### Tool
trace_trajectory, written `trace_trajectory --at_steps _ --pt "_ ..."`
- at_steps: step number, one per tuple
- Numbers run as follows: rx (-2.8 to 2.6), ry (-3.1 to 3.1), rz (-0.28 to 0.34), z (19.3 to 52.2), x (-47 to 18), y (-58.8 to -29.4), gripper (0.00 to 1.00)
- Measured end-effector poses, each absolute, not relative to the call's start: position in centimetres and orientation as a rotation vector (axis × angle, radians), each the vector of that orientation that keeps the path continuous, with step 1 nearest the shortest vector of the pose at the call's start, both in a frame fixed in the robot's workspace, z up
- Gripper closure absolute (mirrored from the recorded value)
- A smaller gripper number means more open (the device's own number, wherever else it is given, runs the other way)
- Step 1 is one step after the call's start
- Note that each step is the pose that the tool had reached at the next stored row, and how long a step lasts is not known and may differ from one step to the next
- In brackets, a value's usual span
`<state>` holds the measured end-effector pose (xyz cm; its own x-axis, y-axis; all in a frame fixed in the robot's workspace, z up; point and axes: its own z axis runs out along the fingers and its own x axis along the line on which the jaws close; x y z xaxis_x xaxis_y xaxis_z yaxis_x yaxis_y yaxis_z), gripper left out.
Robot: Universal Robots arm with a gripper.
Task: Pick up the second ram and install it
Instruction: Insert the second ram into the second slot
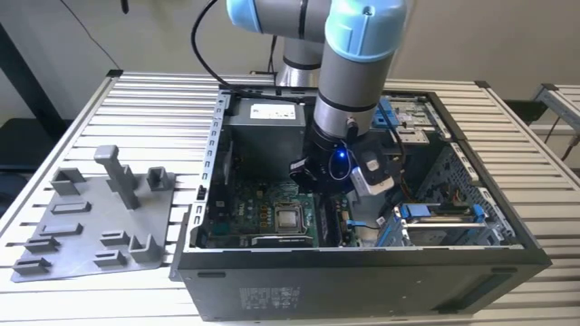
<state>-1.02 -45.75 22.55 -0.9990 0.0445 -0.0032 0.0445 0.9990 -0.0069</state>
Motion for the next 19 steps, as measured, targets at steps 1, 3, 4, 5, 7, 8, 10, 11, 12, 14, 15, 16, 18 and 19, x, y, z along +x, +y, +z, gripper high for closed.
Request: trace_trajectory --at_steps 1,3,4,5,7,8,10,11,12,14,15,16,18,19 --pt "0.069 3.138 -0.011 22.56 -0.97 -45.85 0.86" --pt "0.067 3.138 -0.011 22.56 -0.84 -46.07 0.86" --pt "0.064 3.138 -0.011 22.56 -0.77 -46.18 0.86" --pt "0.060 3.138 -0.011 22.56 -0.74 -46.26 0.86" --pt "0.050 3.138 -0.011 22.56 -0.73 -46.37 0.86" --pt "0.047 3.138 -0.011 22.56 -0.73 -46.40 0.86" --pt "0.038 3.138 -0.012 22.56 -0.72 -46.42 0.86" --pt "0.032 3.138 -0.012 22.56 -0.71 -46.42 0.86" --pt "0.026 3.138 -0.012 22.56 -0.71 -46.42 0.86" --pt "0.022 3.138 -0.012 22.56 -0.71 -46.43 0.86" --pt "0.022 3.138 -0.012 22.56 -0.71 -46.43 0.86" --pt "0.021 3.138 -0.012 22.56 -0.71 -46.43 0.86" --pt "0.020 3.138 -0.012 22.56 -0.71 -46.43 0.86" --pt "0.020 3.138 -0.012 22.56 -0.71 -46.43 0.86"
